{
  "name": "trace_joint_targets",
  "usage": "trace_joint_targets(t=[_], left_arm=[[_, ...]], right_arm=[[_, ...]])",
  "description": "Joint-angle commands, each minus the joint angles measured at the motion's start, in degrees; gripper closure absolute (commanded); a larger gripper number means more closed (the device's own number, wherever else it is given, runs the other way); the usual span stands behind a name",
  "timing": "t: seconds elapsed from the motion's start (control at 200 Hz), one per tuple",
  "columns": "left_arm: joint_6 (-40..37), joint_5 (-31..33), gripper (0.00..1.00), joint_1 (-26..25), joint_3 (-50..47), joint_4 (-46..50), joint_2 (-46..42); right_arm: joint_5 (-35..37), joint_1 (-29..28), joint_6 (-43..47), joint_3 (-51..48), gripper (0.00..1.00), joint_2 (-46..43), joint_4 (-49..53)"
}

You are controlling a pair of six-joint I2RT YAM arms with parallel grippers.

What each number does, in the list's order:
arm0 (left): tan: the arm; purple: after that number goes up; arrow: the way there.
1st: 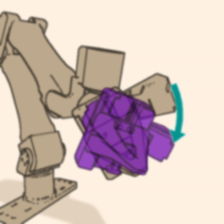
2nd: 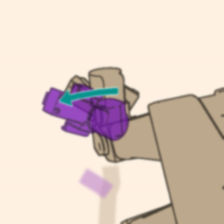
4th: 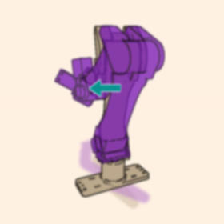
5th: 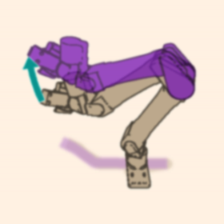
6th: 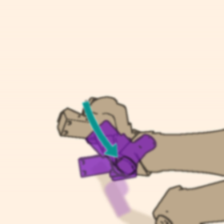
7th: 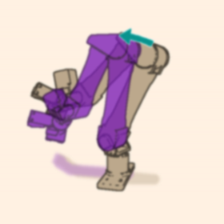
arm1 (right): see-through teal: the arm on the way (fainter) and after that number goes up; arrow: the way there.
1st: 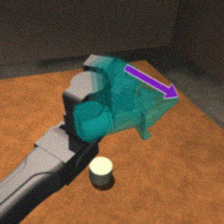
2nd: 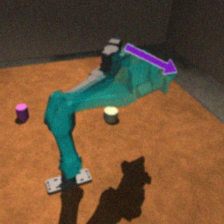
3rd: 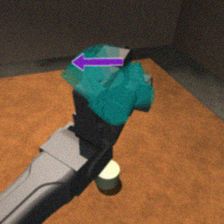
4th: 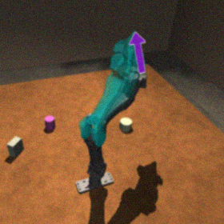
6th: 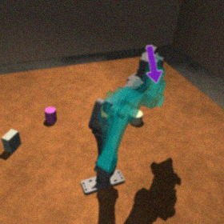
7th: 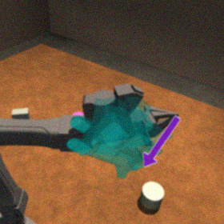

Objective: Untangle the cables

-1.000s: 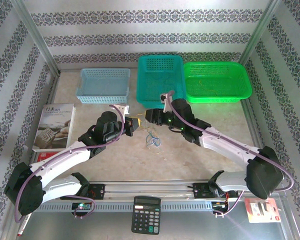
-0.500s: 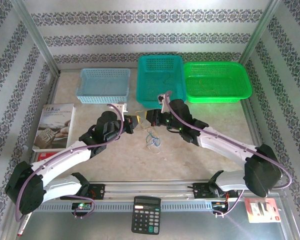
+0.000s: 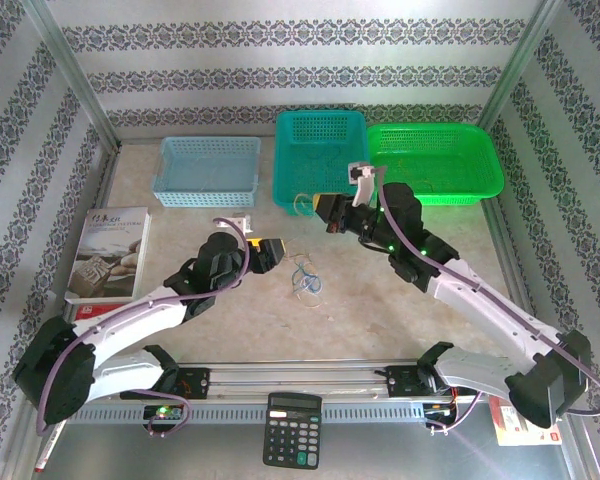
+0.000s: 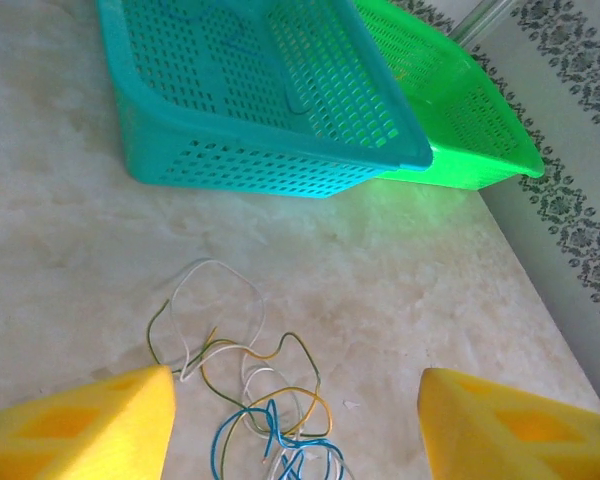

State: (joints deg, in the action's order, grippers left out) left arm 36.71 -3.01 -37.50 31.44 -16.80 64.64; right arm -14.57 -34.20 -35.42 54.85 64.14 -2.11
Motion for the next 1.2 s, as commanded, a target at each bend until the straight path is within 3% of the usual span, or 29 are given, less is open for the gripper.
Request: trace_joint_targets(t=[0.0,0.17,0.4,0.739,0.924,1.194], left_arm=[[-6.3,-1.8,0.27,0.3,-0.5,0.0,-4.9],[-13.7,-9.0,0.20,0.2,1.4,3.0,-8.6],[-23.9,-18.0,0.17,0.0,7.9,6.3,-5.3],[-35.3,-21.2,0.20,-3.5,15.1,8.5,0.4],[-36.3,-20.5,0.27,-6.3,16.6,8.1,3.0],[-35.2,-18.9,0.35,-6.5,16.2,4.1,4.4]], right_arm=[[-1.6,2.0,3.4,2.0,1.00,-0.6,4.2],[-4.3,3.6,4.7,3.3,1.00,-0.9,7.5],[-7.5,3.7,6.1,5.0,1.00,0.1,11.9],[-8.4,1.8,6.2,5.2,1.00,1.0,13.6],[-8.0,-0.7,6.3,6.1,1.00,1.8,14.0],[-8.0,-3.1,4.4,6.8,1.00,1.0,12.9]])
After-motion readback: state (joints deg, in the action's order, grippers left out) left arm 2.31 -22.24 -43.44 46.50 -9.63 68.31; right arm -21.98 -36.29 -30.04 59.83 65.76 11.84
